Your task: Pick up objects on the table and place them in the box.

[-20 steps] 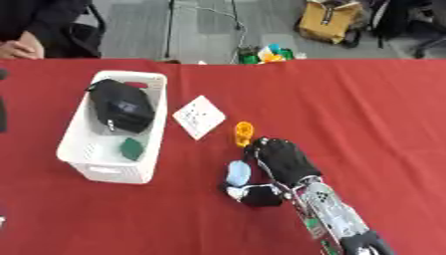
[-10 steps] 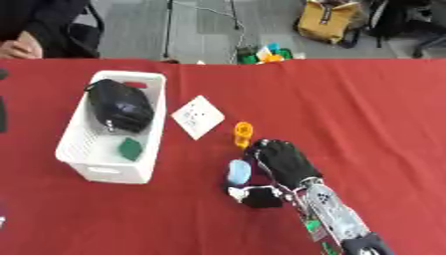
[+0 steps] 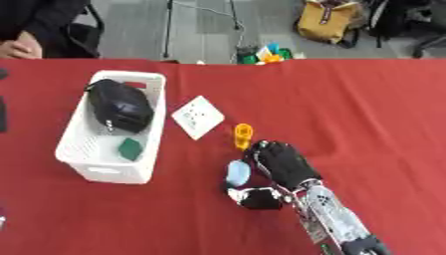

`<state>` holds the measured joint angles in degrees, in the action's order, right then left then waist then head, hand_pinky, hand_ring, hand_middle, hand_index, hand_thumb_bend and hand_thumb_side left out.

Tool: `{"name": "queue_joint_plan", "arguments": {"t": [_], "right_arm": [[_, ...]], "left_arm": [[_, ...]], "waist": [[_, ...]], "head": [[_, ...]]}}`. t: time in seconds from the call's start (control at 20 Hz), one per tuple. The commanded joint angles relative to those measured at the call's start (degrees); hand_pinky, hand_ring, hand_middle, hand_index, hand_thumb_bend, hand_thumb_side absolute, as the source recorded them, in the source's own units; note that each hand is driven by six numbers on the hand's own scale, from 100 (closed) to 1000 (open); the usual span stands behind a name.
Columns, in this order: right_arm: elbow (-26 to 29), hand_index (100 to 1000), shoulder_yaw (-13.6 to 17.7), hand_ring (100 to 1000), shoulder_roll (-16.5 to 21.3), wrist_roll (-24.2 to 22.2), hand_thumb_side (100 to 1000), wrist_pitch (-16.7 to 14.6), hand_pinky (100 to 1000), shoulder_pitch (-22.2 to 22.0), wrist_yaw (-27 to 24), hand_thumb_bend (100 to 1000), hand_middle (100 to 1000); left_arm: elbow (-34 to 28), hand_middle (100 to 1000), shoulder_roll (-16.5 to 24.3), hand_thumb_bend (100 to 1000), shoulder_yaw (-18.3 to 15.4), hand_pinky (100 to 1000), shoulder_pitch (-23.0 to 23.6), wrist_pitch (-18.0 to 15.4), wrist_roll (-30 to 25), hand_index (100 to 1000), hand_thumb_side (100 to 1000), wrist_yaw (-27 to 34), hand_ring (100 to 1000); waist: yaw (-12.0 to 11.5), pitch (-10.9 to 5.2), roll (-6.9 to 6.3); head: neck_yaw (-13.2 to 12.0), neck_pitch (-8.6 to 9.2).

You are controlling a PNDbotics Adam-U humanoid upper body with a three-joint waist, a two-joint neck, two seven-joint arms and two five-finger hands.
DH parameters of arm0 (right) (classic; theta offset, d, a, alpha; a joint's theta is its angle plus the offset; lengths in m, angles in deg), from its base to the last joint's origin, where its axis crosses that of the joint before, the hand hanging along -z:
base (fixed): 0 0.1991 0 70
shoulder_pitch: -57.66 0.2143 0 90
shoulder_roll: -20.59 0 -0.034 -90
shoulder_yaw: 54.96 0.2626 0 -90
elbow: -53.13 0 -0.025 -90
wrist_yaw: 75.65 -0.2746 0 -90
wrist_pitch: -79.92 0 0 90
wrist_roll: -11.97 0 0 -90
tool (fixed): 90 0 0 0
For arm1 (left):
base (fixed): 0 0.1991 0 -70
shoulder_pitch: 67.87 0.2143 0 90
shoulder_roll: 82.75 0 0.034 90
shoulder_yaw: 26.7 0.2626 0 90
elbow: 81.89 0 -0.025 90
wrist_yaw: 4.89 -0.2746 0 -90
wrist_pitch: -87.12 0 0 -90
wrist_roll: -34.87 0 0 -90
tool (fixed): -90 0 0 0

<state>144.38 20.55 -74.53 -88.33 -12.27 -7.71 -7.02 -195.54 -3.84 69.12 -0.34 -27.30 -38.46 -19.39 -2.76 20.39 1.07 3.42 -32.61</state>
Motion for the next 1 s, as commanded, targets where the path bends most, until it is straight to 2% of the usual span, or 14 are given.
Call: {"name": "queue_joint_plan", "arguments": {"t": [0.05,0.15,0.5,0.8,1.0], "right_arm": [[1.1,648,0.2,465,0.2,0.1,754,0.1,335,0.4,-0.7,574,416],[0.7,650,0.3,464,0.2,0.1,789,0.1,336,0.6,-0.9,605,414],[-0.2,645,0.4,466,0.3,0.7,807,0.2,340,1.1,-0.9,600,412],[-0.2,652,0.3,472,0.5,0.7,834,-0.1,349,1.1,-0.3,631,424],[0.3,643,0.3,475,0.7,-0.1,825,-0.3,352,1.2,0.1,595,422]], "left_arm": [[-0.9,725,0.0,100,0.1,138,-0.7,0.0,0.1,784,1000,-0.1,607],[-0.9,724,0.1,100,0.1,137,-0.8,-0.1,0.1,783,1000,-0.5,607],[-0.9,725,0.0,100,0.2,139,-0.8,0.0,0.1,783,1000,-0.8,608],[-0.9,724,0.1,100,0.2,141,-0.9,-0.1,0.1,782,1000,-0.8,608],[-0.9,724,0.1,100,0.2,143,-0.9,0.0,0.1,783,1000,-0.7,608]], "waist": [[0.0,-0.81,-0.18],[-0.2,-0.78,-0.19],[-0.3,-0.75,-0.08],[-0.3,-0.82,0.07],[-0.3,-0.94,0.18]], "head": [[-0.1,0.58],[0.0,0.72],[0.1,0.89],[0.0,0.90],[0.0,0.93]]}}
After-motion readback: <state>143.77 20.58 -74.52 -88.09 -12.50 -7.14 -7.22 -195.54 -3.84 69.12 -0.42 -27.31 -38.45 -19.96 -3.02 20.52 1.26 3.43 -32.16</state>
